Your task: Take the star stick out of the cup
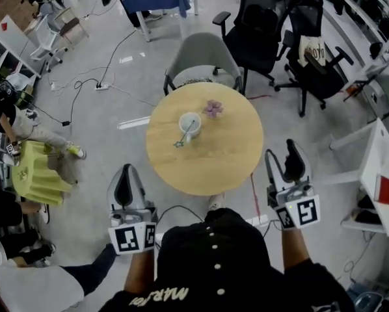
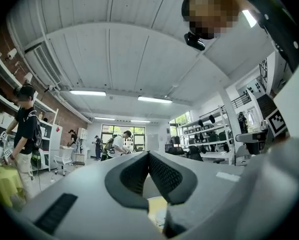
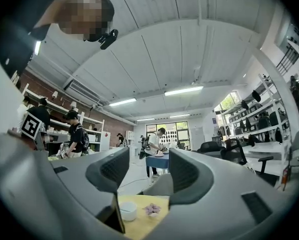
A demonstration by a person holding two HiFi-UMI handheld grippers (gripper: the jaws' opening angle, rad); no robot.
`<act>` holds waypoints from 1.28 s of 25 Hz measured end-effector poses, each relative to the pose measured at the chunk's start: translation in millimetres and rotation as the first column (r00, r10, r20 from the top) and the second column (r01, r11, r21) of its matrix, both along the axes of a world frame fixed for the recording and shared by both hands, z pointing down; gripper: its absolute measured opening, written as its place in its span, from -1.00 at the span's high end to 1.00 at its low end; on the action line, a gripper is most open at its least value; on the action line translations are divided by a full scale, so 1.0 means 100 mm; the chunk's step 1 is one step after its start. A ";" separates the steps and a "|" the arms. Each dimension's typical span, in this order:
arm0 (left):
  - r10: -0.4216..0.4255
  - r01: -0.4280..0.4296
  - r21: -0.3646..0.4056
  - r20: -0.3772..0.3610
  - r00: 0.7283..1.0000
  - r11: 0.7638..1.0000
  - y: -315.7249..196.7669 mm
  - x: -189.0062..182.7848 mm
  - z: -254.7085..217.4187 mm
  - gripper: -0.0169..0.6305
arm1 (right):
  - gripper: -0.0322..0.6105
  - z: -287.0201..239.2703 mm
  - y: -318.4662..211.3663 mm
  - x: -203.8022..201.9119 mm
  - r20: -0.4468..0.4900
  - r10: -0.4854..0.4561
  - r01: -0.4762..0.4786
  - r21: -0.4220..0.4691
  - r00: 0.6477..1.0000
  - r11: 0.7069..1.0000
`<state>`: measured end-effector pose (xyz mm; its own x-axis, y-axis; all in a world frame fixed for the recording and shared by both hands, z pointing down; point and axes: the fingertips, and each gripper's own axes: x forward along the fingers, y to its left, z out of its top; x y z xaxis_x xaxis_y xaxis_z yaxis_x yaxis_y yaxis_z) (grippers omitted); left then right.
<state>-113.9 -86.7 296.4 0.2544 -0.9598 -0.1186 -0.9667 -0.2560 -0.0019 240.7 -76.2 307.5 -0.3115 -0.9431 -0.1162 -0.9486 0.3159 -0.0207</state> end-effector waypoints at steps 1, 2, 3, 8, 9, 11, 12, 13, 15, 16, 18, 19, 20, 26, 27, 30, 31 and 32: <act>-0.015 0.015 -0.004 0.002 1.000 1.000 -0.08 0.02 0.02 0.96 | 0.16 0.02 -0.11 0.02 -0.004 -0.008 0.008 -0.002 1.000 1.000; -0.032 0.032 -0.007 0.004 0.999 0.999 -0.15 0.03 0.05 0.96 | 0.17 0.05 -0.22 0.04 -0.006 -0.018 0.018 -0.008 1.000 1.000; -0.049 0.049 -0.009 0.003 0.999 0.999 -0.21 0.03 0.06 0.96 | 0.17 0.08 -0.33 0.04 -0.008 -0.029 0.029 -0.017 1.000 0.999; -0.097 0.097 -0.055 0.006 0.995 0.994 -0.39 -0.04 0.23 0.96 | 0.17 0.20 -0.73 -0.07 -0.012 -0.088 0.088 -0.038 0.996 0.995; -0.105 0.105 -0.068 0.008 0.994 0.992 -0.41 -0.08 0.28 0.96 | 0.16 0.22 -0.79 -0.11 -0.010 -0.098 0.098 -0.037 0.995 0.995; -0.118 0.119 -0.089 0.011 0.993 0.989 -0.46 -0.16 0.36 0.96 | 0.16 0.29 -0.89 -0.15 -0.003 -0.100 0.099 -0.044 0.995 0.994; -0.122 0.123 -0.097 0.013 0.992 0.988 -0.50 -0.20 0.39 0.96 | 0.16 0.31 -0.95 -0.16 -0.002 -0.094 0.094 -0.045 0.996 0.995; -0.122 0.123 -0.103 0.015 0.992 0.987 -0.55 -0.23 0.42 0.96 | 0.16 0.33 -1.00 -0.18 -0.002 -0.089 0.089 -0.044 0.996 0.995; -0.116 0.117 -0.109 0.016 0.993 0.987 -0.67 -0.29 0.47 0.96 | 0.16 0.35 -1.13 -0.23 0.001 -0.087 0.087 -0.043 0.996 0.995; -0.111 0.112 -0.112 0.014 0.994 0.987 -0.74 -0.30 0.49 0.96 | 0.16 0.37 -1.18 -0.25 0.002 -0.087 0.087 -0.045 0.996 0.995; -0.099 0.100 -0.119 0.010 0.995 0.988 -0.85 -0.33 0.53 0.96 | 0.16 0.43 -1.27 -0.29 -0.003 -0.081 0.081 -0.059 0.997 0.995; -0.092 0.092 -0.121 0.008 0.996 0.988 -0.90 -0.34 0.53 0.96 | 0.16 0.45 -1.31 -0.31 -0.005 -0.079 0.079 -0.068 0.997 0.995; -0.084 0.084 -0.121 0.007 0.996 0.989 -0.95 -0.34 0.53 0.96 | 0.16 0.48 -1.35 -0.33 -0.009 -0.079 0.079 -0.076 0.997 0.994; -0.063 0.063 -0.154 0.006 0.998 0.986 -1.22 -0.39 0.67 0.96 | 0.17 0.69 -1.62 -0.55 -0.114 -0.136 0.121 -0.123 0.984 0.985; -0.062 0.062 -0.162 0.007 0.998 0.985 -1.26 -0.40 0.71 0.96 | 0.17 0.77 -1.66 -0.59 -0.148 -0.158 0.137 -0.141 0.976 0.980; -0.059 0.060 -0.189 0.010 0.998 0.980 -1.34 -0.42 0.83 0.96 | 0.21 1.05 -1.79 -0.76 -0.269 -0.254 0.210 -0.184 0.929 0.960; -0.059 0.060 -0.198 0.012 0.998 0.978 -1.36 -0.43 0.87 0.96 | 0.22 1.15 -1.83 -0.84 -0.312 -0.292 0.239 -0.197 0.904 0.951; -0.059 0.060 -0.206 0.014 0.998 0.977 -1.37 -0.44 0.90 0.96 | 0.22 1.27 -1.87 -0.91 -0.348 -0.329 0.264 -0.222 0.878 0.939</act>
<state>-157.9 -223.6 386.8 0.1962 -0.9768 0.0857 -0.9804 -0.1937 0.0373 149.6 -263.6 434.3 -0.5690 -0.7946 0.2118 -0.7573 0.6067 0.2417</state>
